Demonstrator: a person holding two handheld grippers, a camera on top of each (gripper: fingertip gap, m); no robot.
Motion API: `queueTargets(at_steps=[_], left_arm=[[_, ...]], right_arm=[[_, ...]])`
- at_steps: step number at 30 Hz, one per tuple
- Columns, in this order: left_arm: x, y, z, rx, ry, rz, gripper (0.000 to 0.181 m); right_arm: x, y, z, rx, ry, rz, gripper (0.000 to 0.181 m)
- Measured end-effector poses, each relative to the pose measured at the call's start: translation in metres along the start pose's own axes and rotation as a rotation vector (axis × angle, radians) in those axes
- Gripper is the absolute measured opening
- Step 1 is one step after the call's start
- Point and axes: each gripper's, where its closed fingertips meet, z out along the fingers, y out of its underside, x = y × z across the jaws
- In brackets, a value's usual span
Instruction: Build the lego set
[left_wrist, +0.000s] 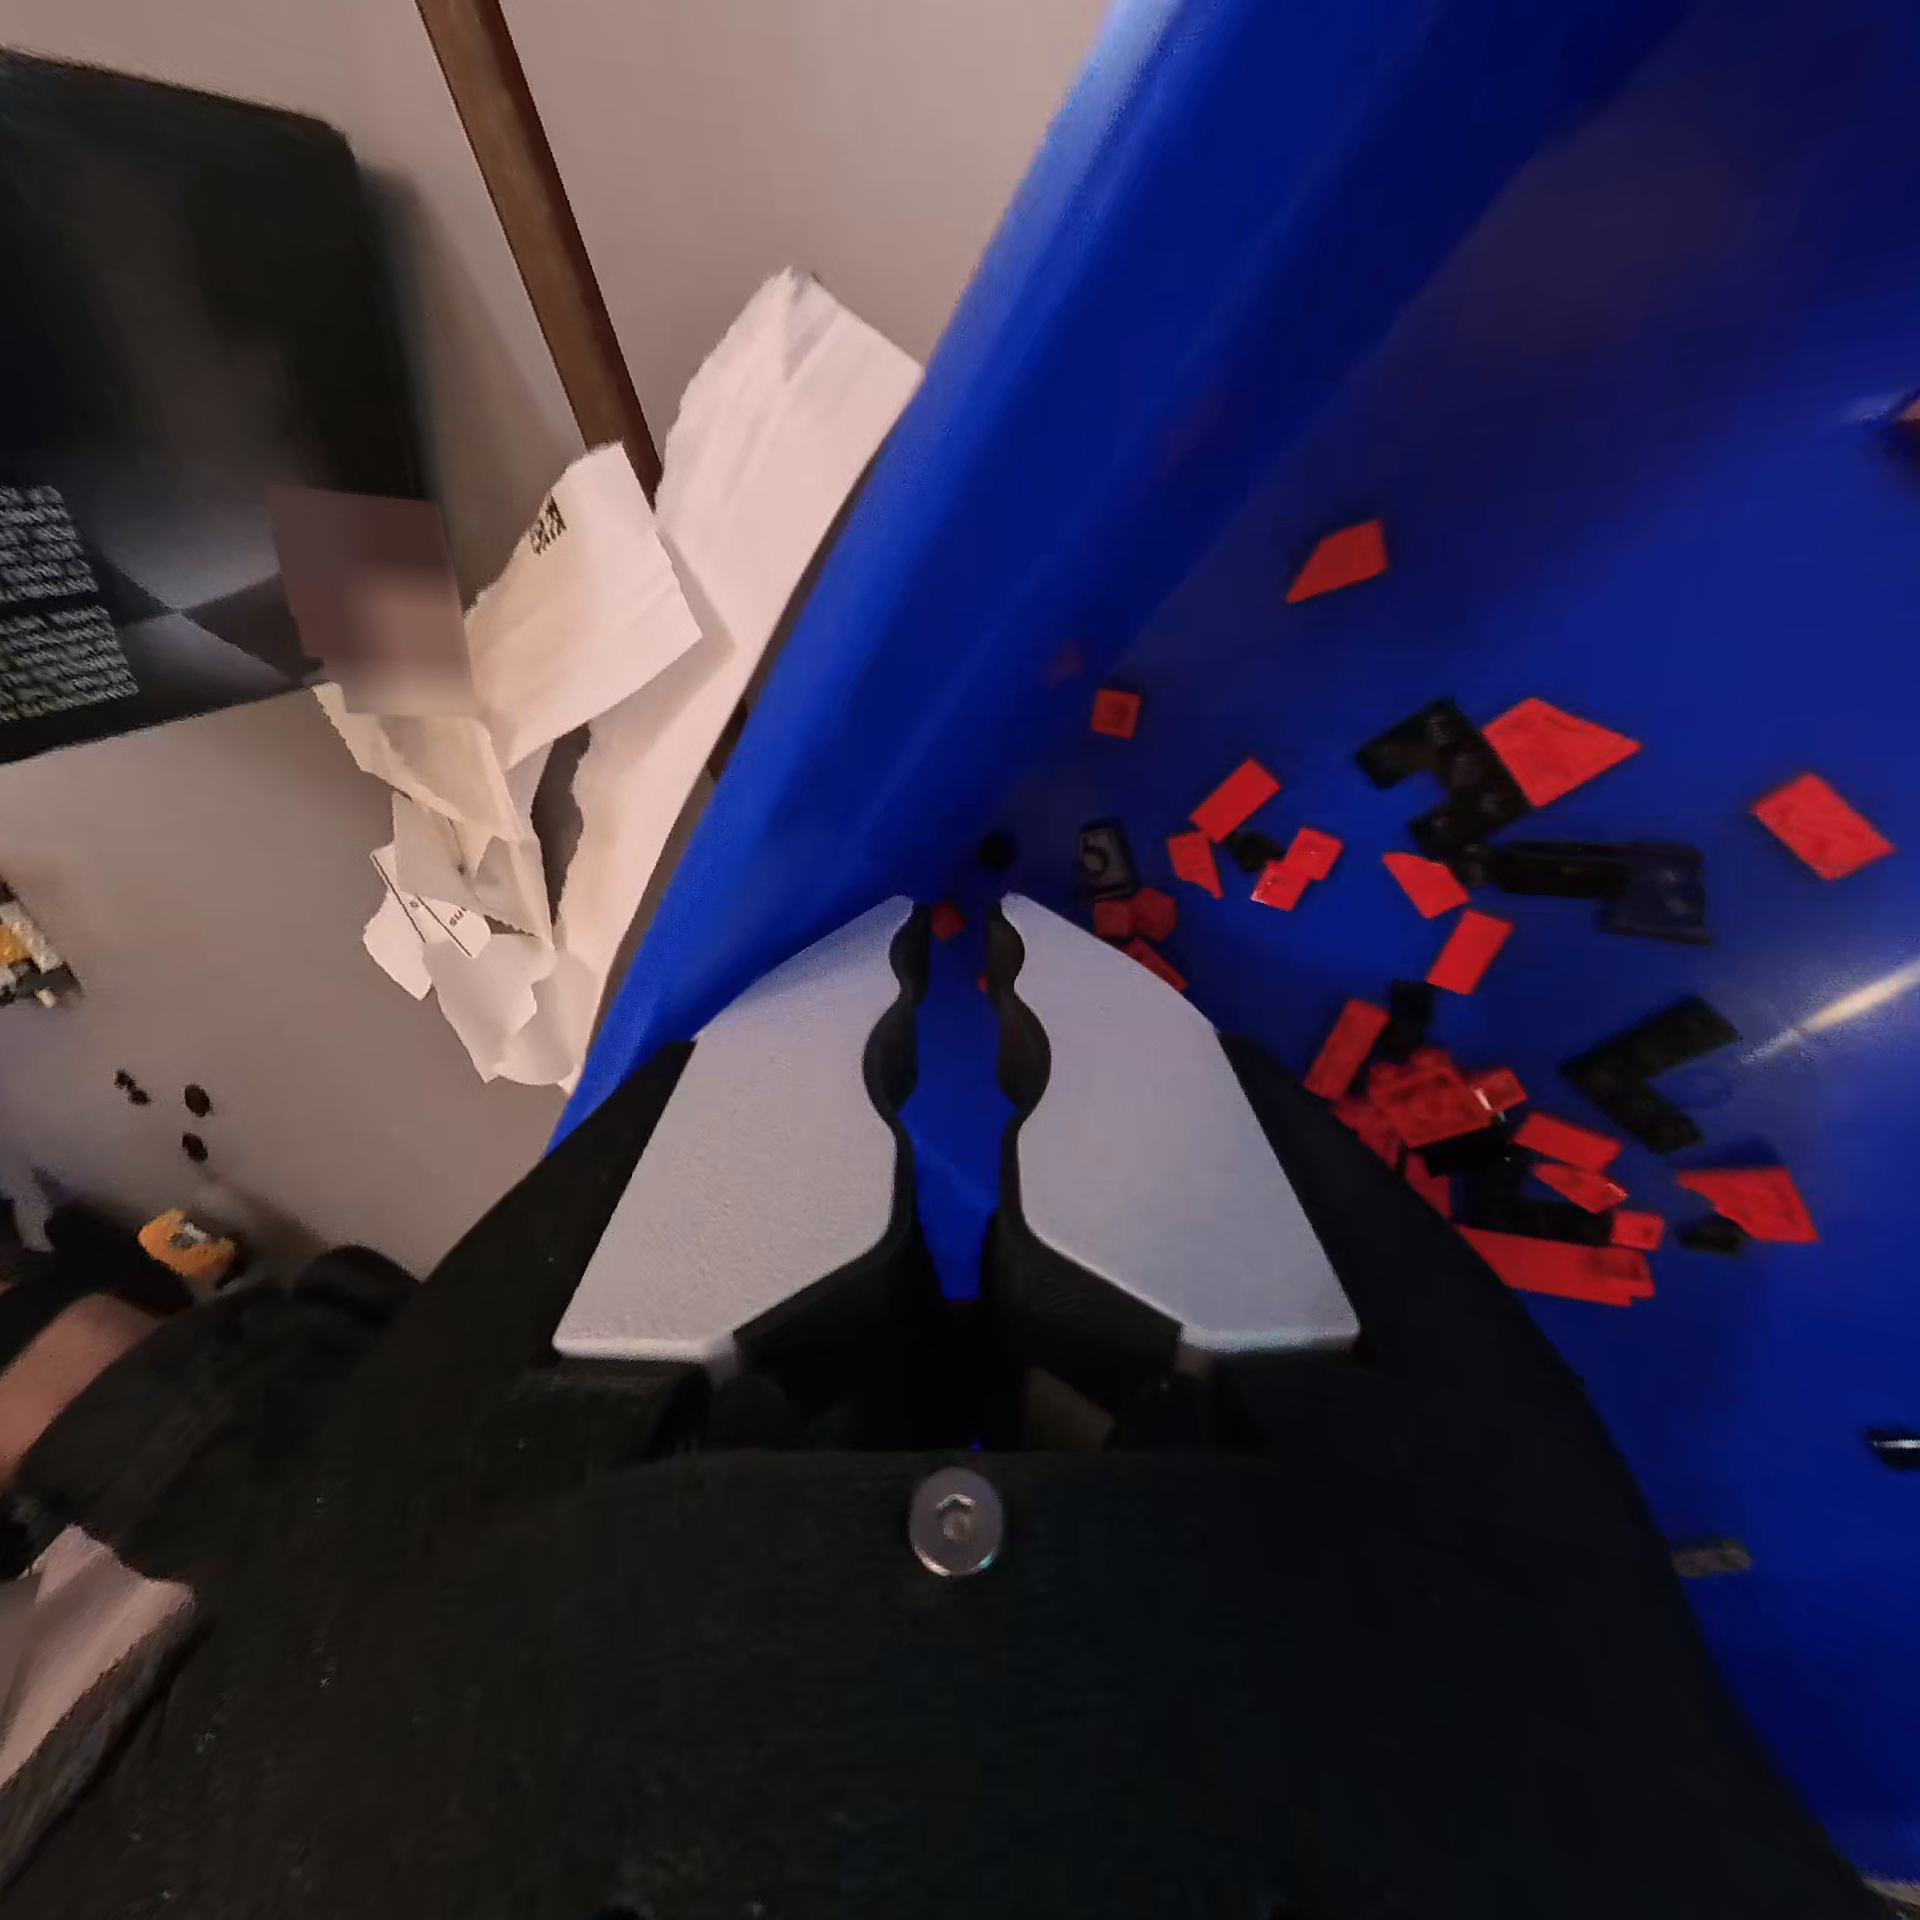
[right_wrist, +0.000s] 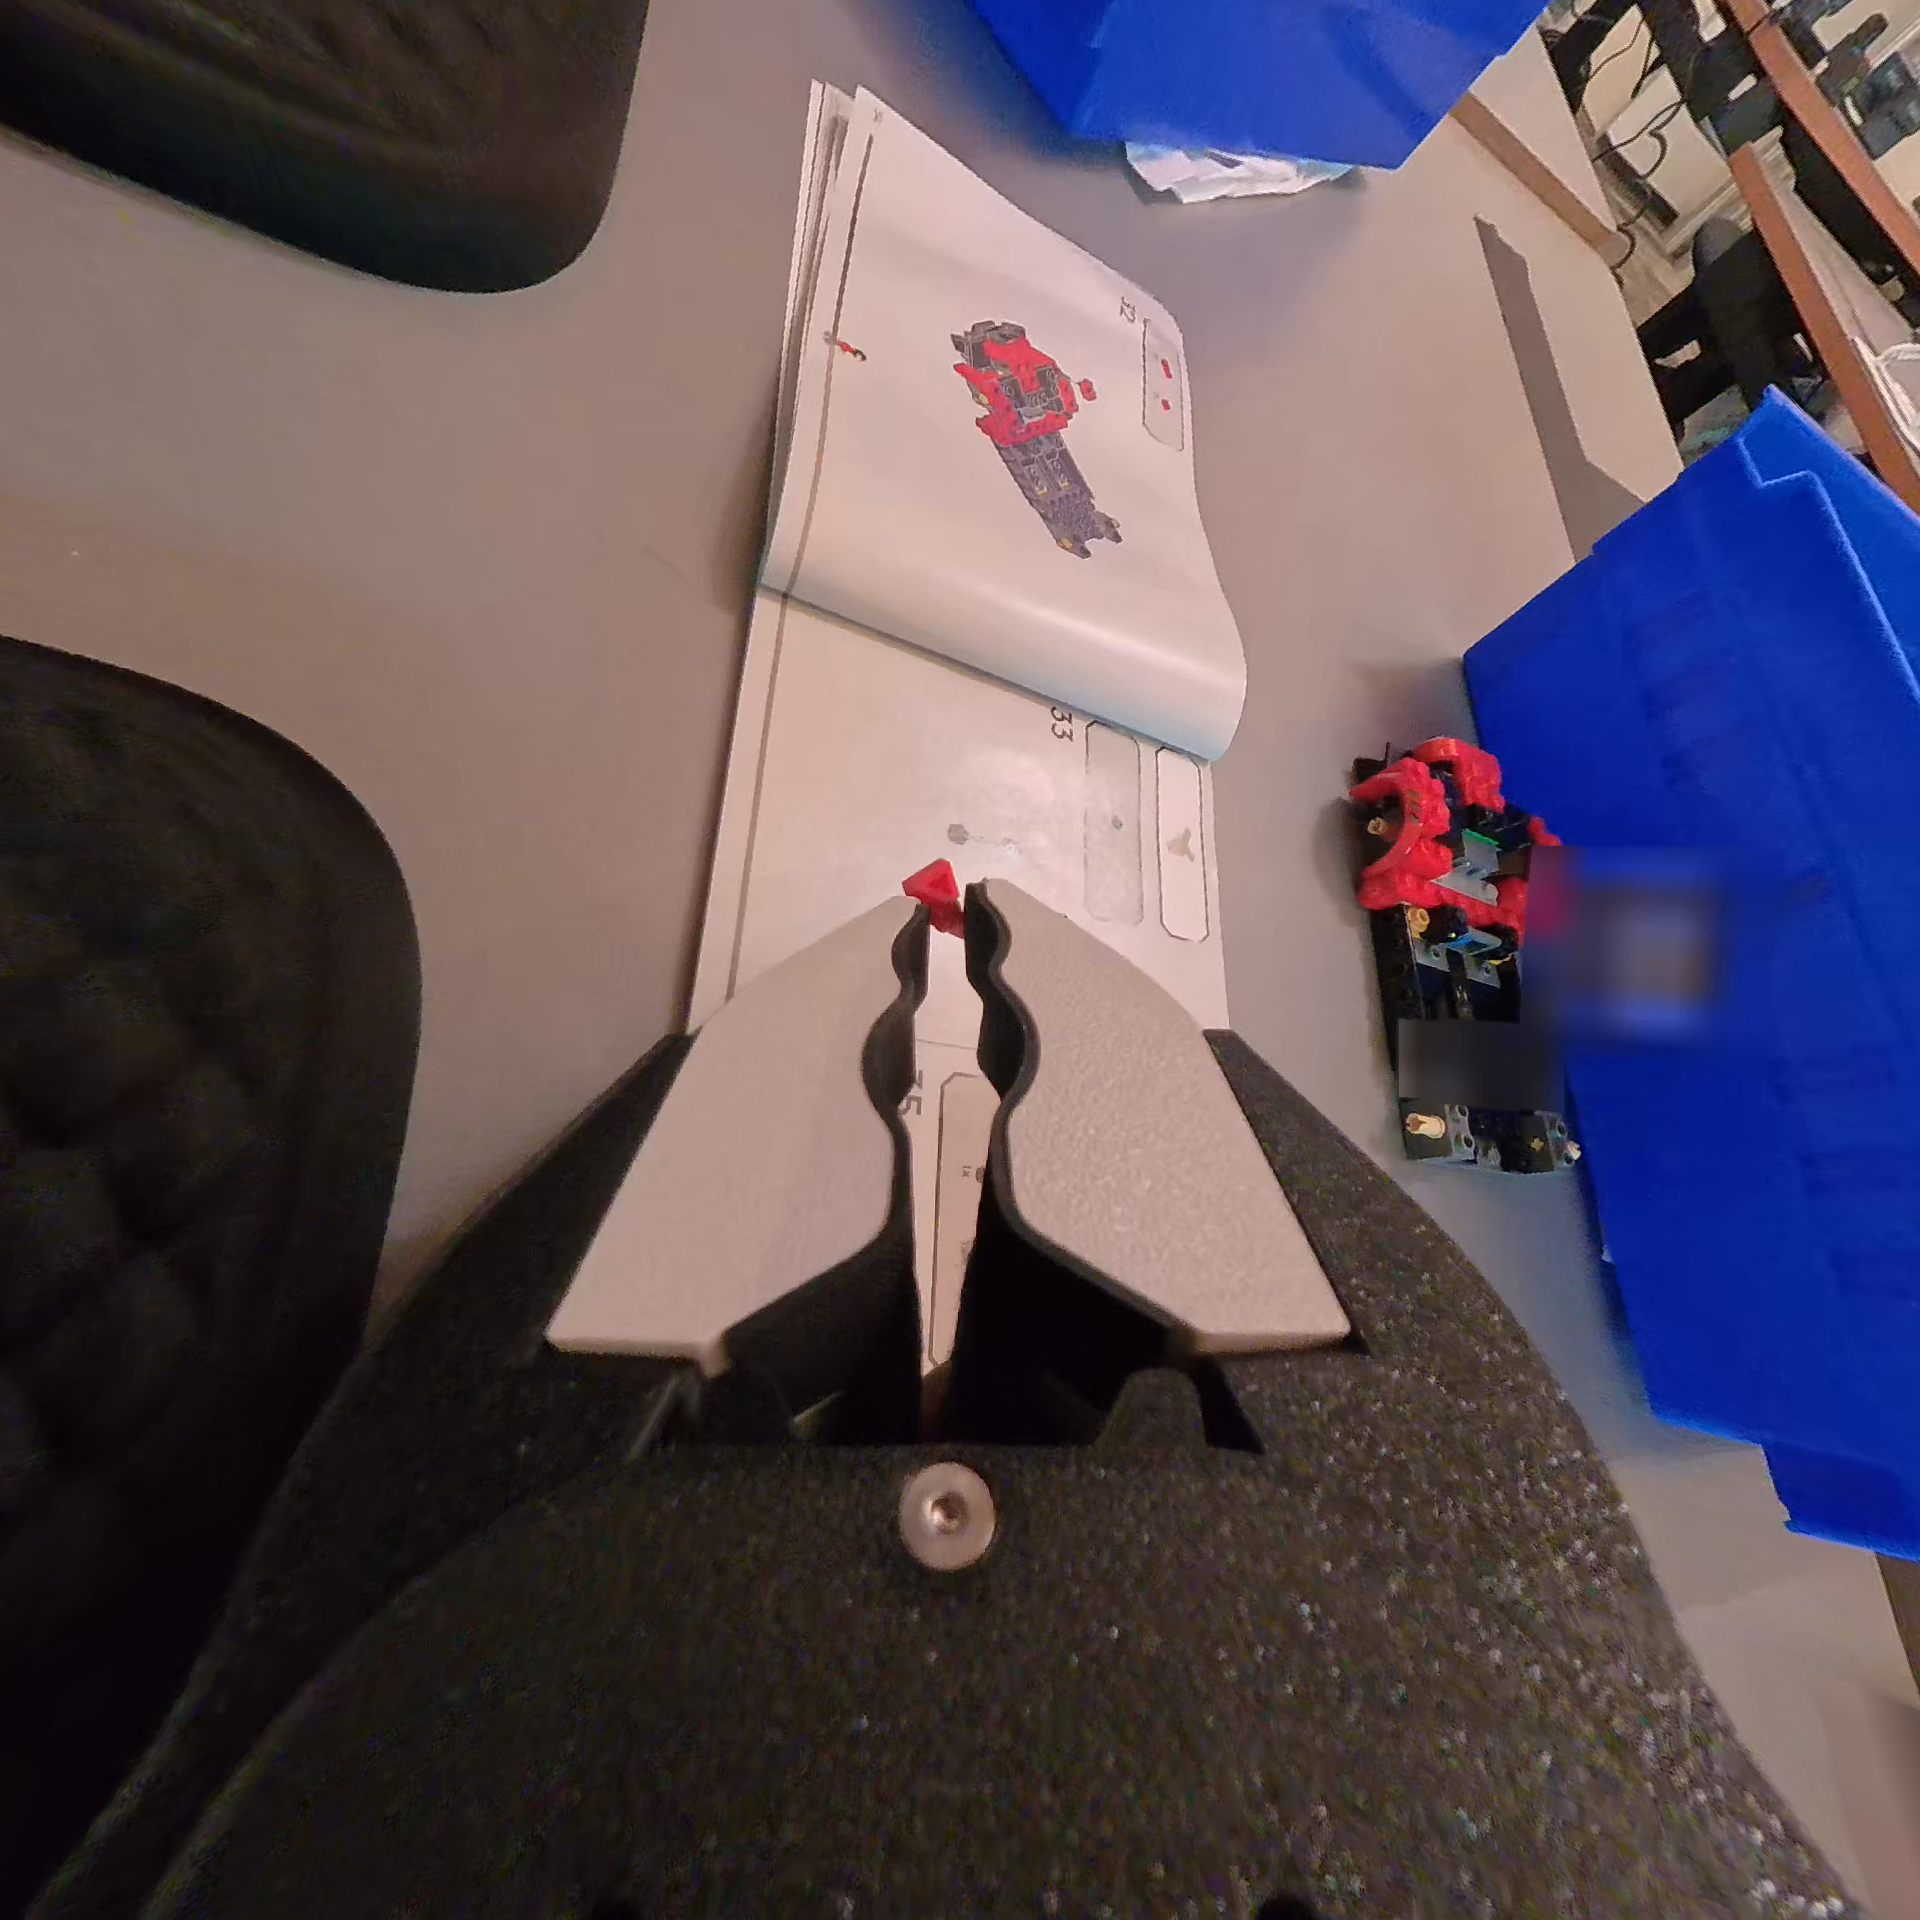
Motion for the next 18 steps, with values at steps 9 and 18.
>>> queueTargets(at_steps=[9,18], left_arm=[[0.036,0.006,0.004,0.003,0.153,0.102,0.009],[0.089,0.045,-0.037,0.071,0.398,0.482,0.028]], right_arm=[[0.000,-0.001,-0.002,0.003,0.001,-0.004,0.006],[-0.002,-0.002,0.000,0.016,-0.013,0.004,0.006]])
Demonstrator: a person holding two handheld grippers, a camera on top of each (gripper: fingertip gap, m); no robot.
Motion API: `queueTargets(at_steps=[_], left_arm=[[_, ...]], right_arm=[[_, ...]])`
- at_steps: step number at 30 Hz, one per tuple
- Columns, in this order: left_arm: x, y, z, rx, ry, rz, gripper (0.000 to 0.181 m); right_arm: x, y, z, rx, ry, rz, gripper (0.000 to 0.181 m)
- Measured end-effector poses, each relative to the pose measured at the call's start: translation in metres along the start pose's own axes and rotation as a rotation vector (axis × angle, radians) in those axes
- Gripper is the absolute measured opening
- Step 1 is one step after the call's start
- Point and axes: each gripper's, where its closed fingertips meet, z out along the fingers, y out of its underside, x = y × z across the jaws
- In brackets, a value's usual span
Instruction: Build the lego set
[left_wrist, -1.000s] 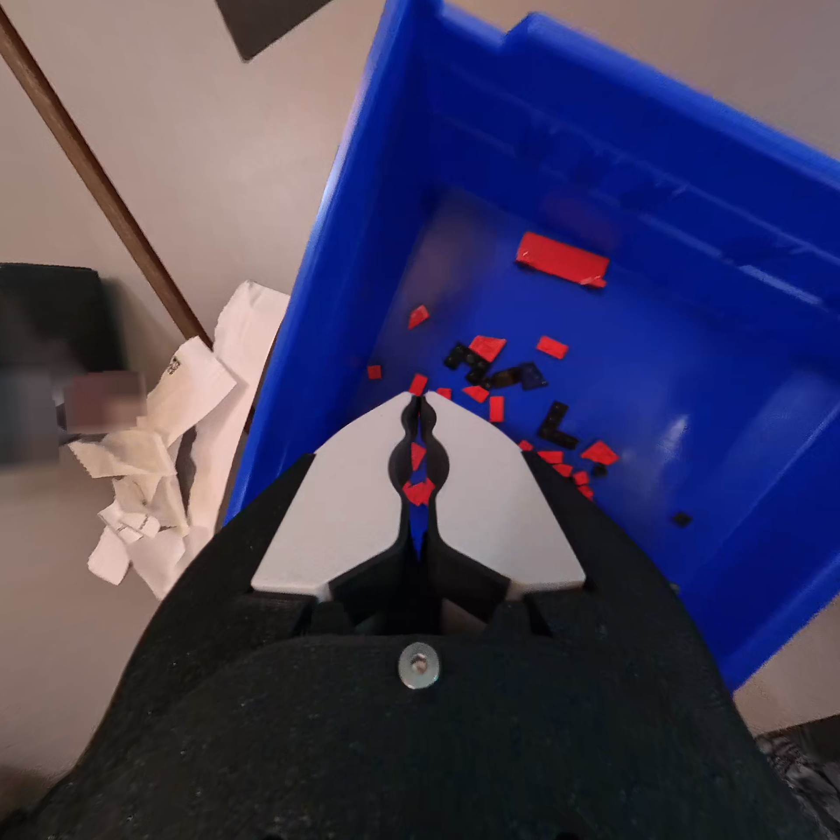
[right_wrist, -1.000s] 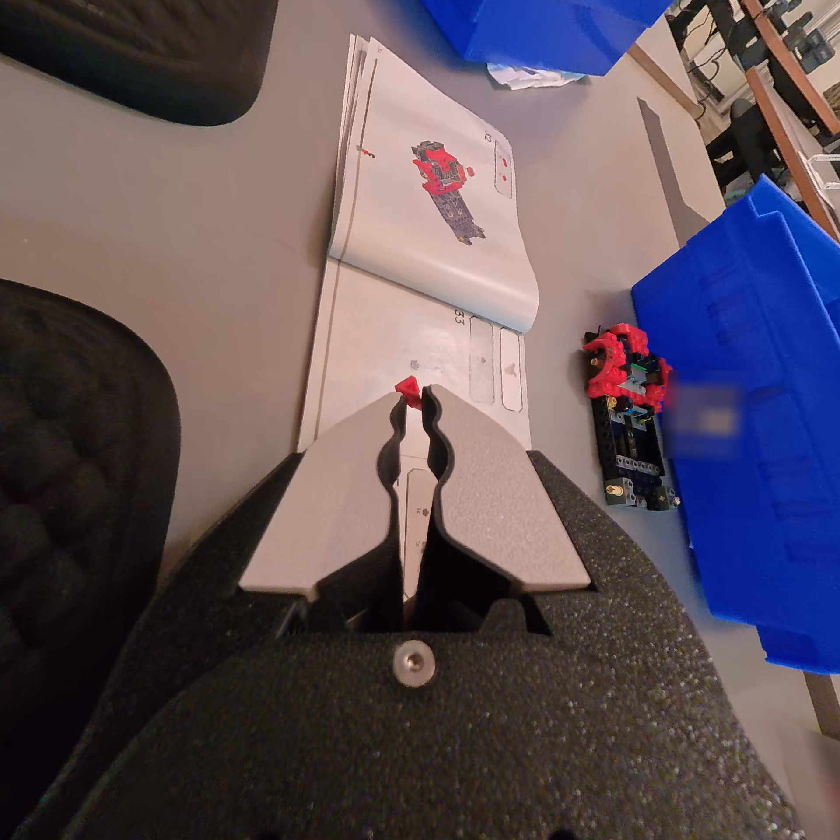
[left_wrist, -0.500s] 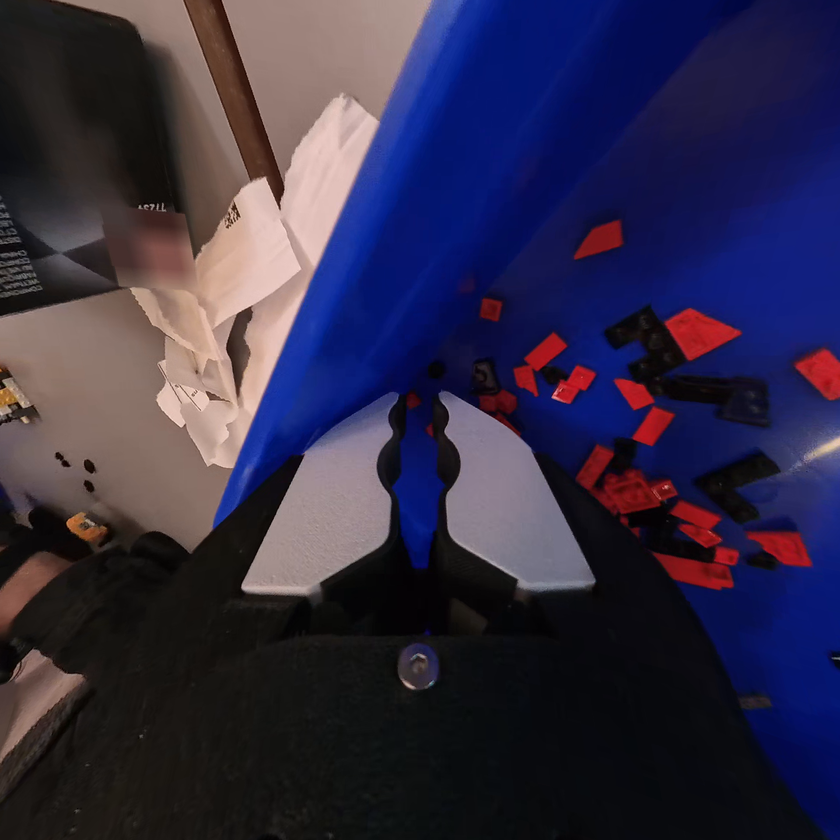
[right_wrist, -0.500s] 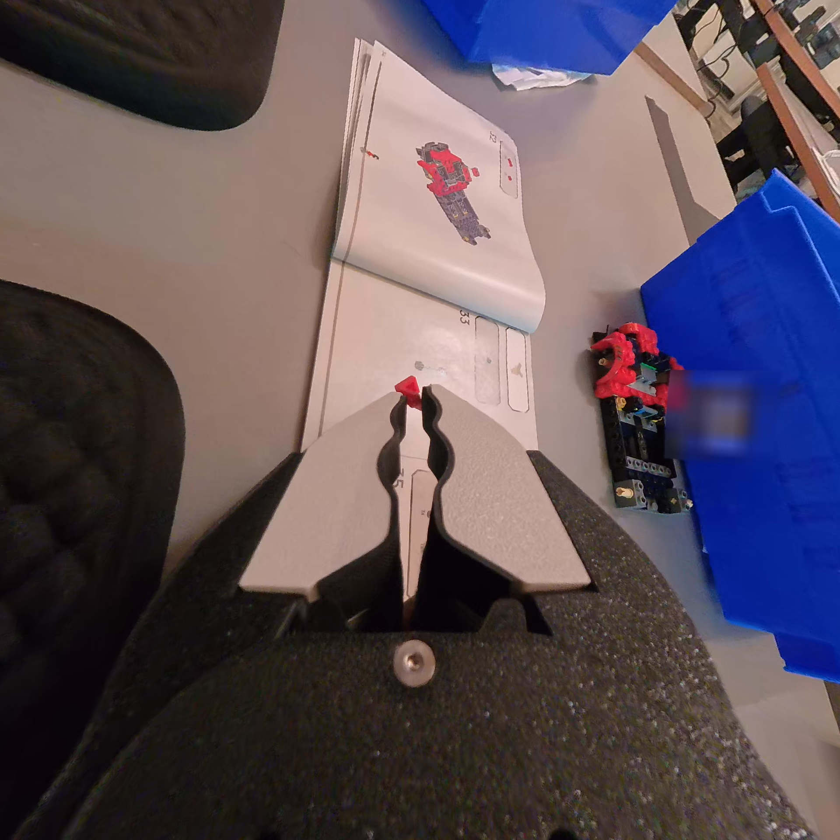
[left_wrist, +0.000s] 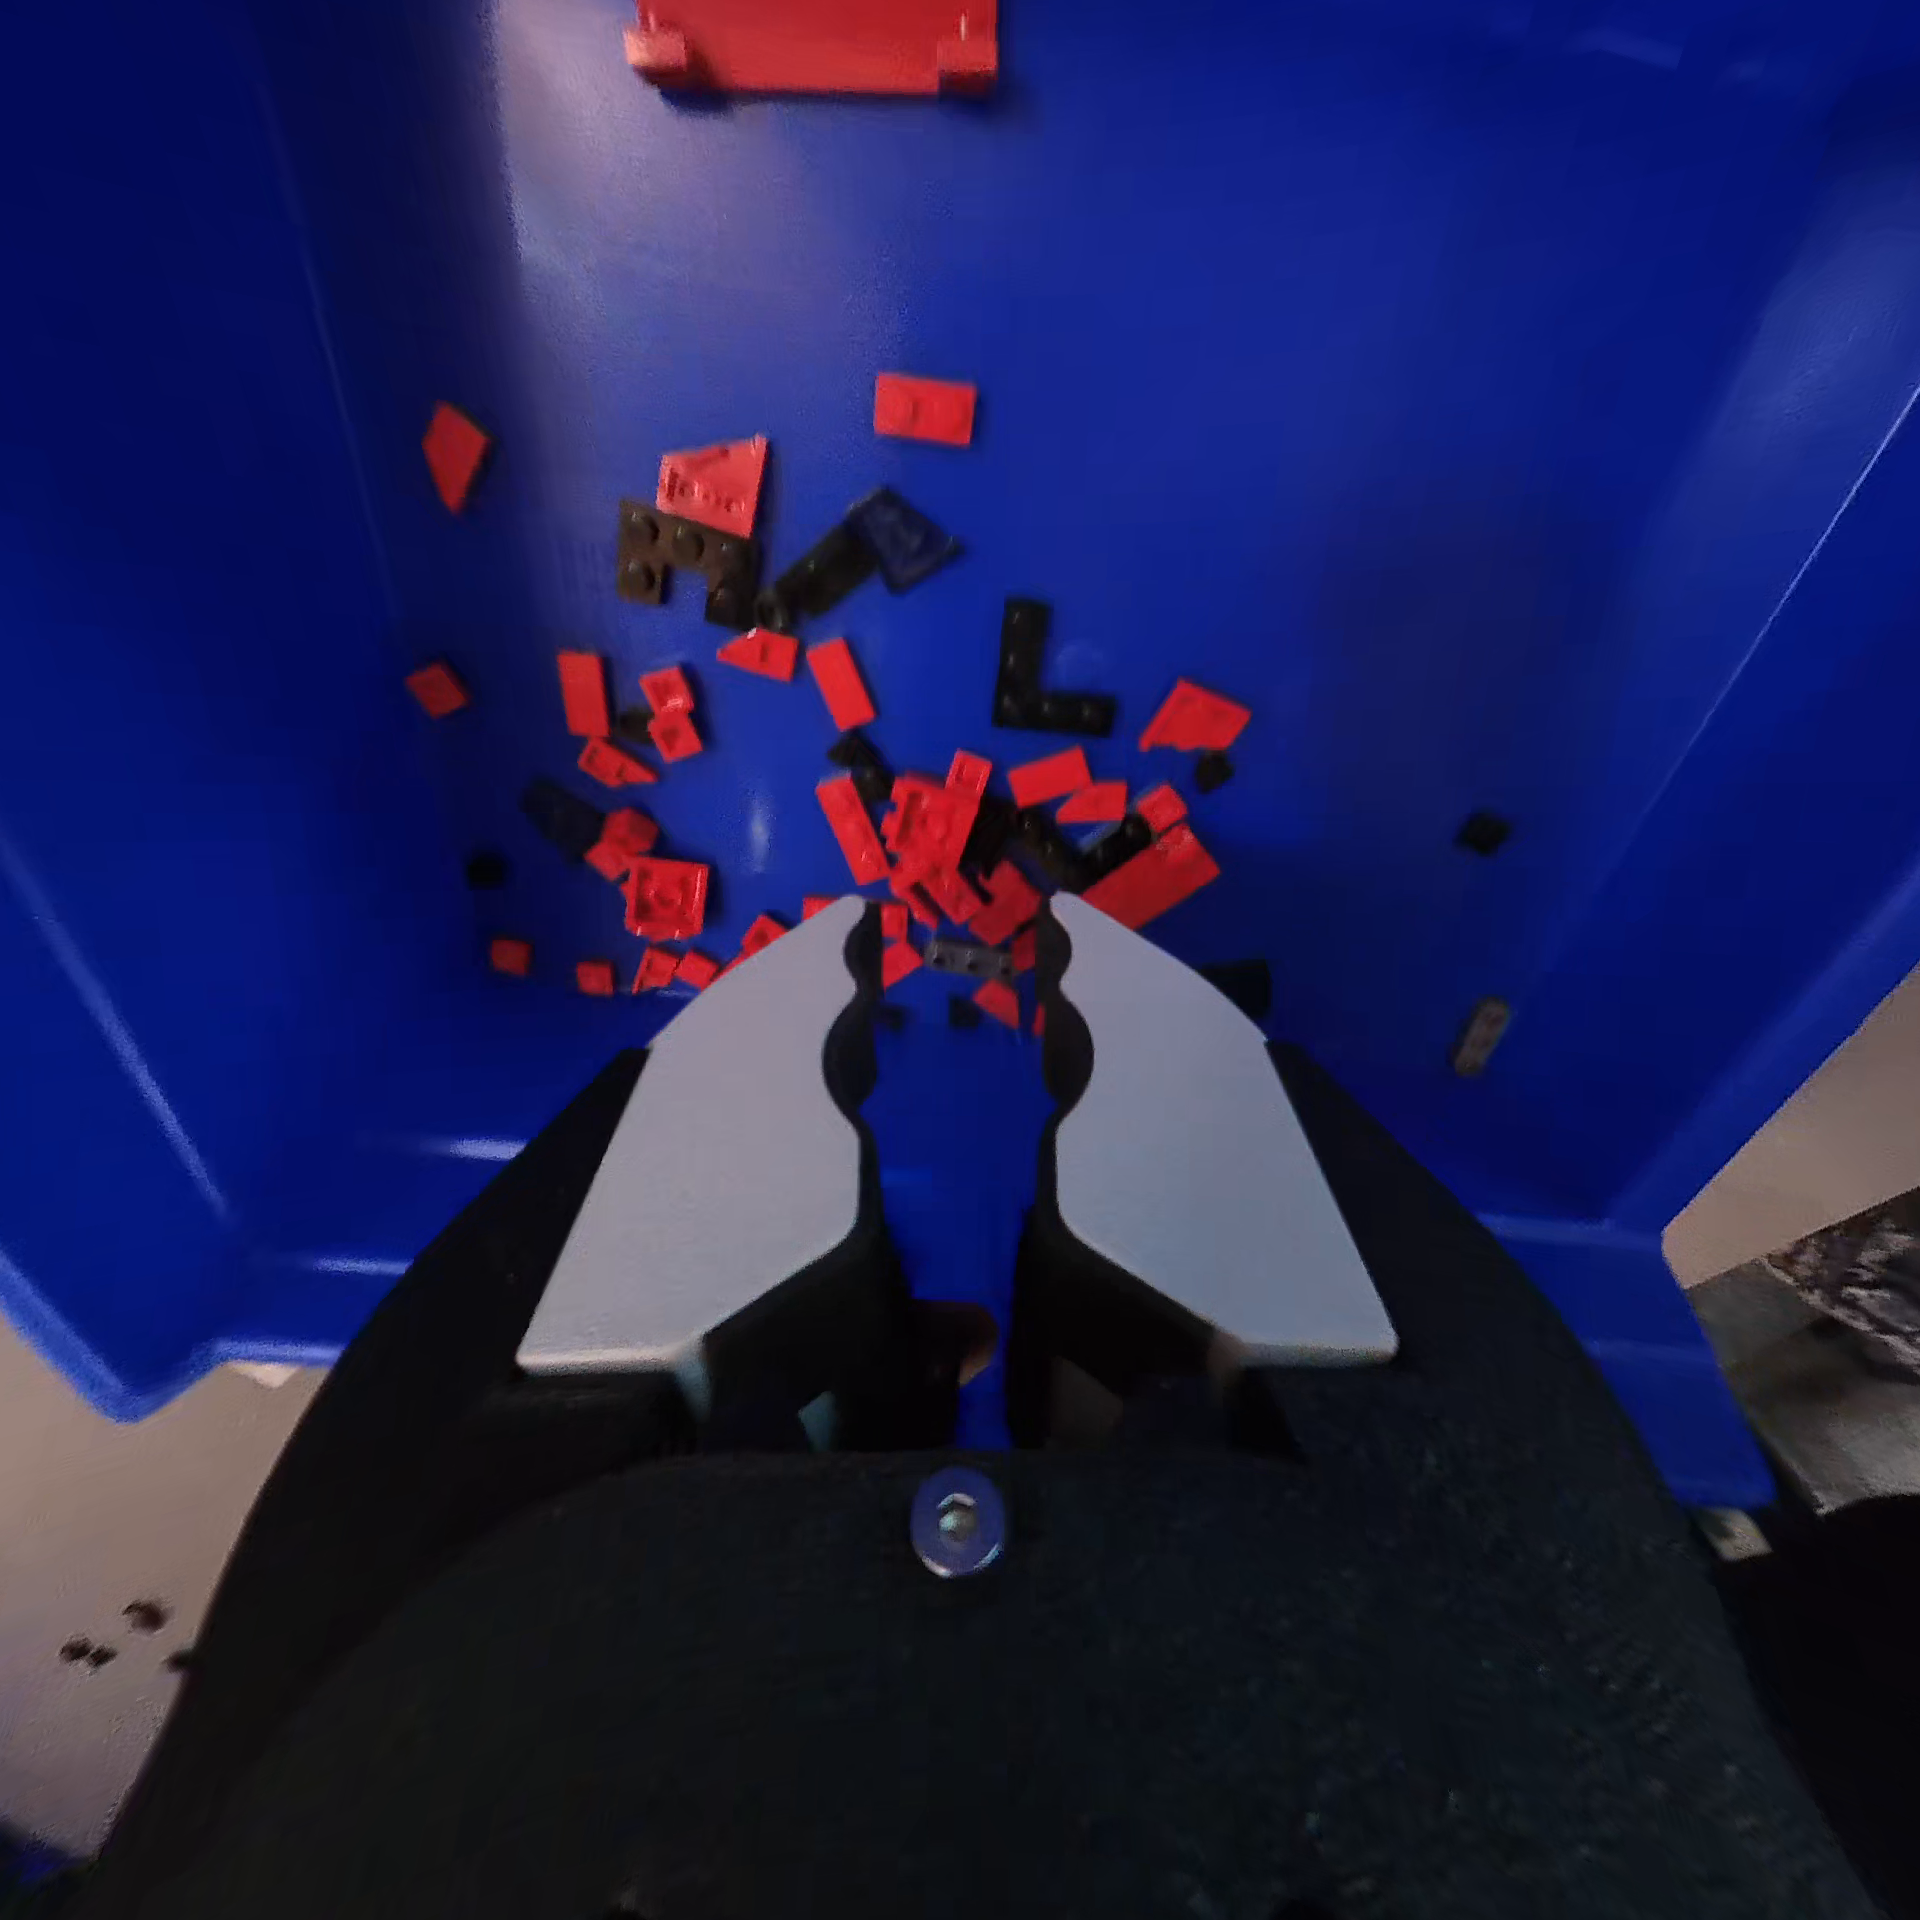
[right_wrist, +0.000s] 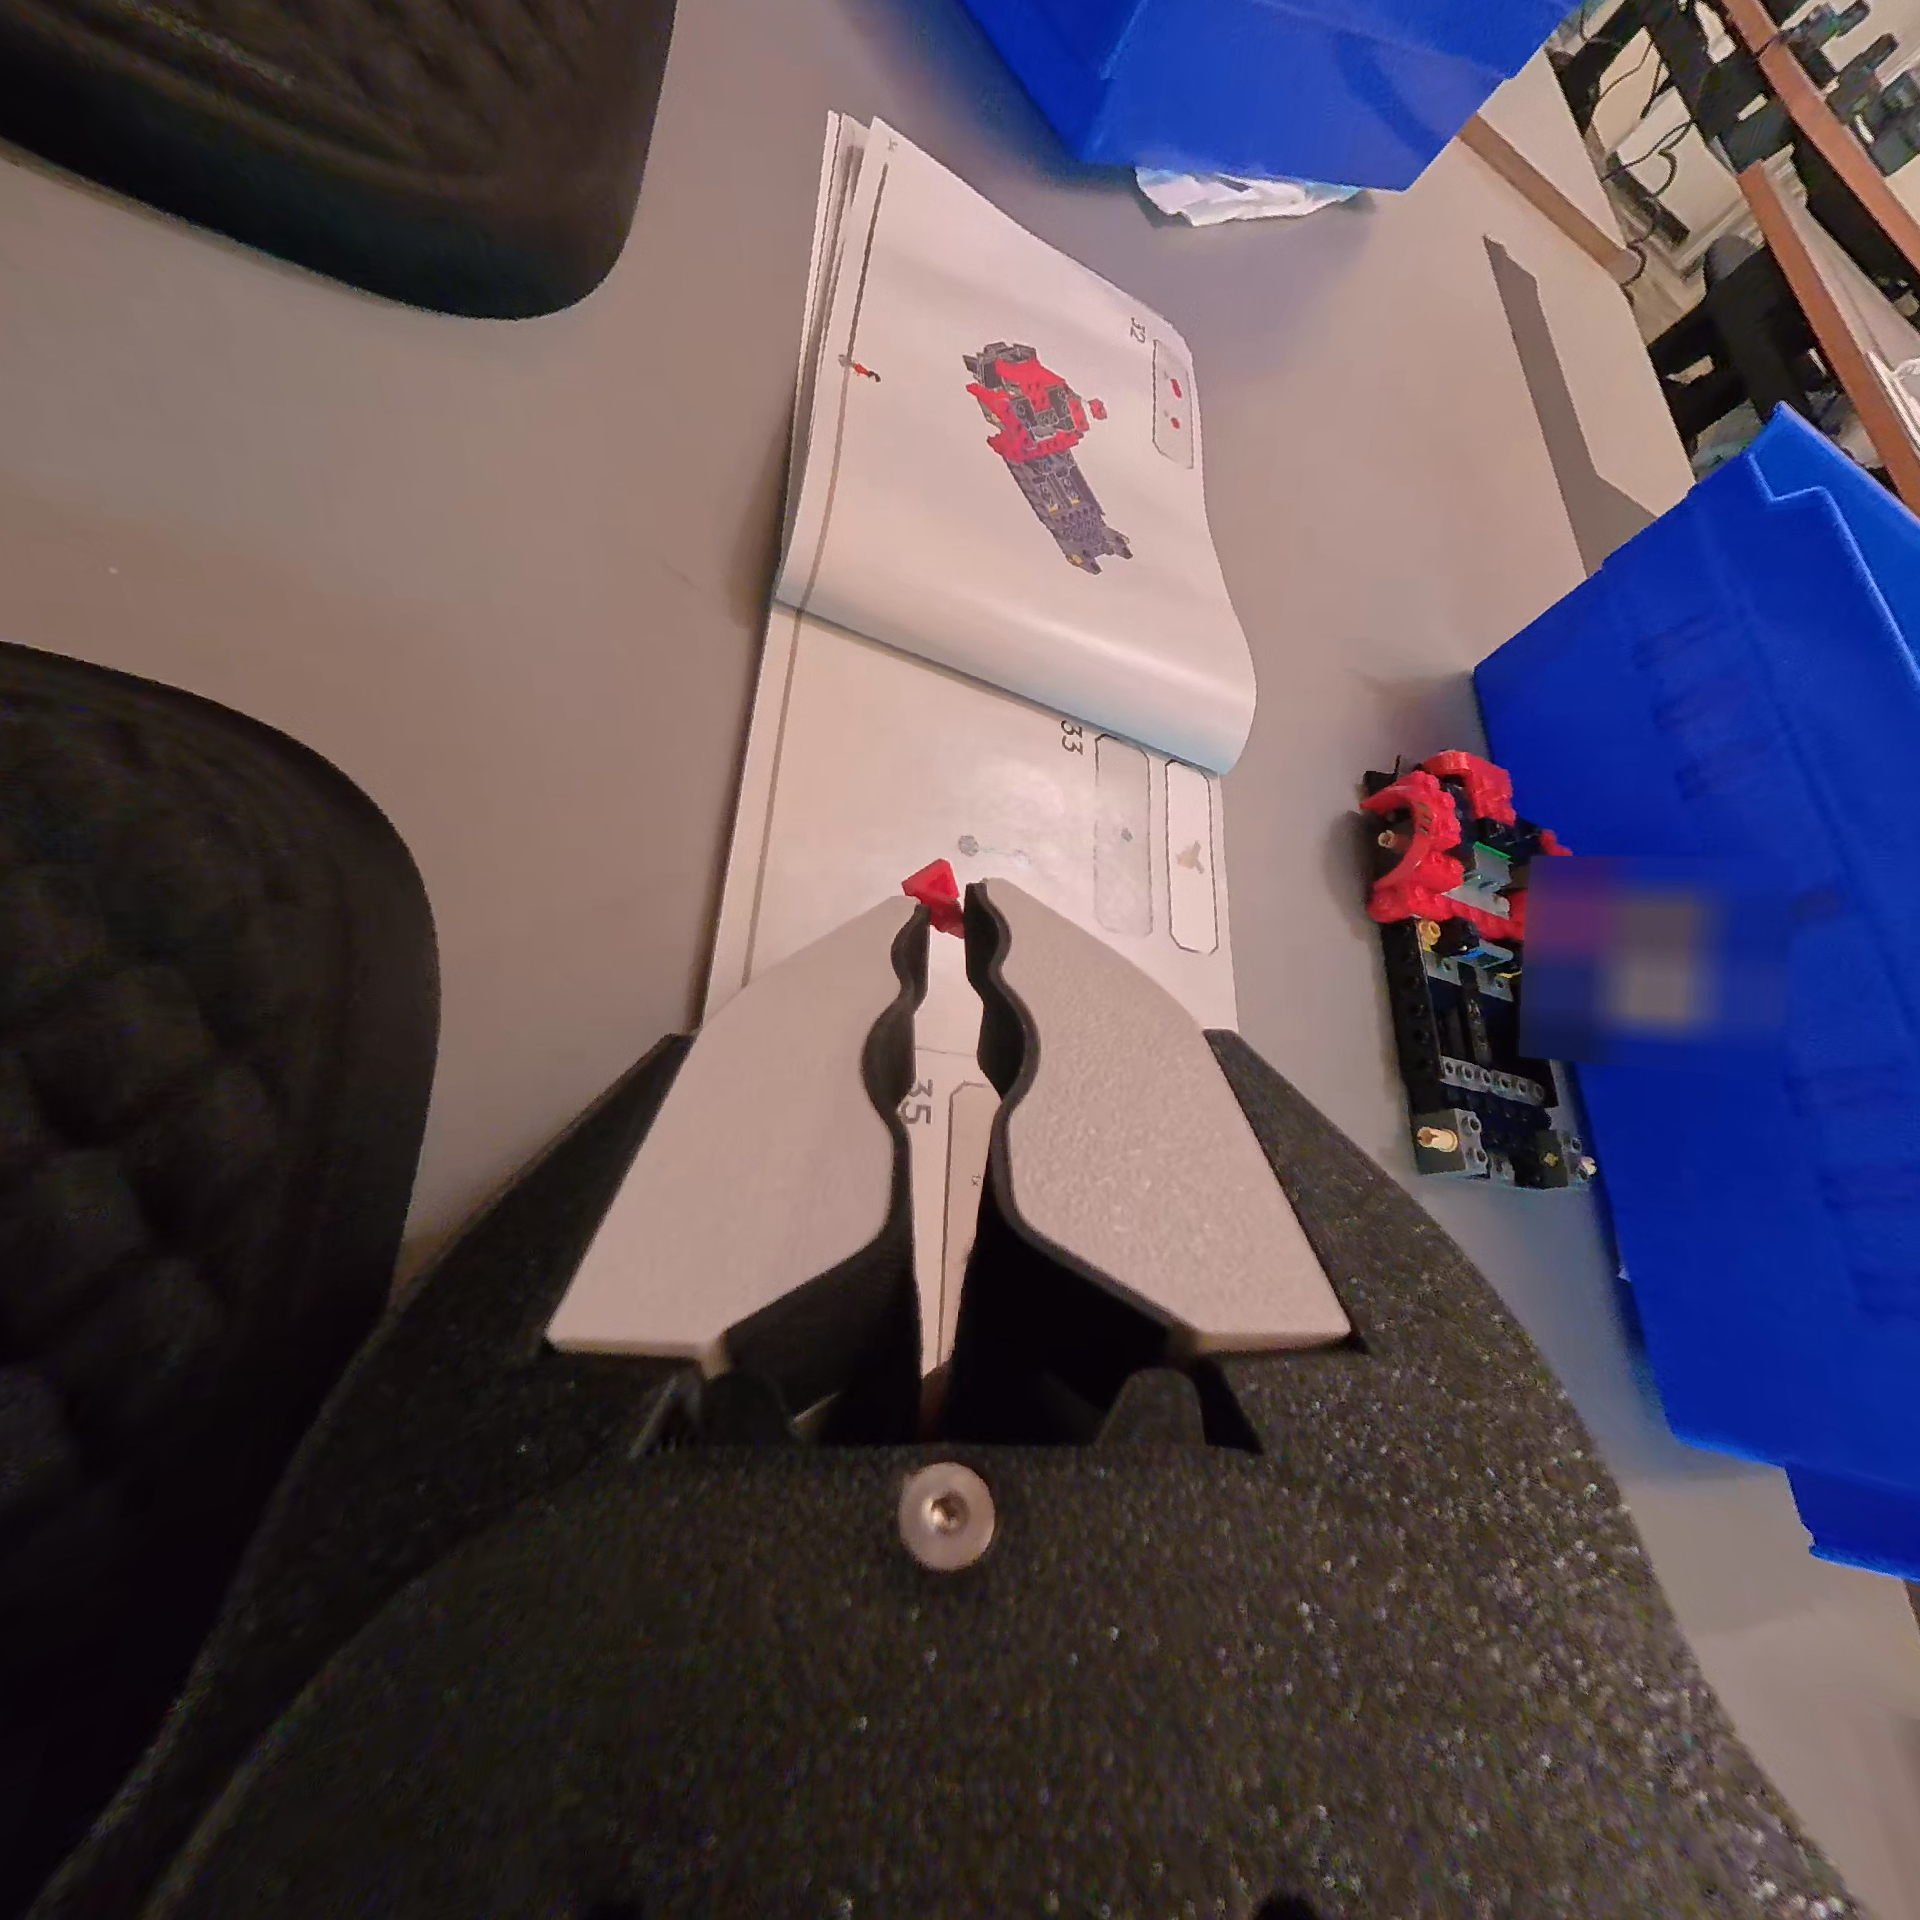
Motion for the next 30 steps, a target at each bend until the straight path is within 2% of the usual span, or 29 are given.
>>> queueTargets(at_steps=[2,6,9,15,18,30], left_arm=[[-0.002,0.007,-0.004,-0.006,-0.023,0.022,0.040],[-0.011,0.009,-0.008,0.015,-0.088,0.137,0.044],[-0.017,-0.002,-0.007,0.060,-0.135,0.201,0.029],[-0.030,-0.008,0.012,0.024,-0.131,0.109,0.008],[-0.028,-0.007,0.023,-0.006,-0.097,0.099,0.006],[-0.024,-0.004,0.033,-0.083,-0.123,0.202,0.005]], right_arm=[[0.000,-0.001,0.000,0.008,-0.003,0.006,0.006],[0.001,0.001,0.000,0.004,0.005,0.013,0.006],[0.003,0.001,0.000,0.009,0.010,0.020,0.006],[0.004,0.002,-0.001,0.006,0.015,0.020,0.006],[0.003,0.002,-0.001,0.003,0.014,0.020,0.006],[0.002,0.003,-0.001,-0.001,0.009,0.016,0.006]])
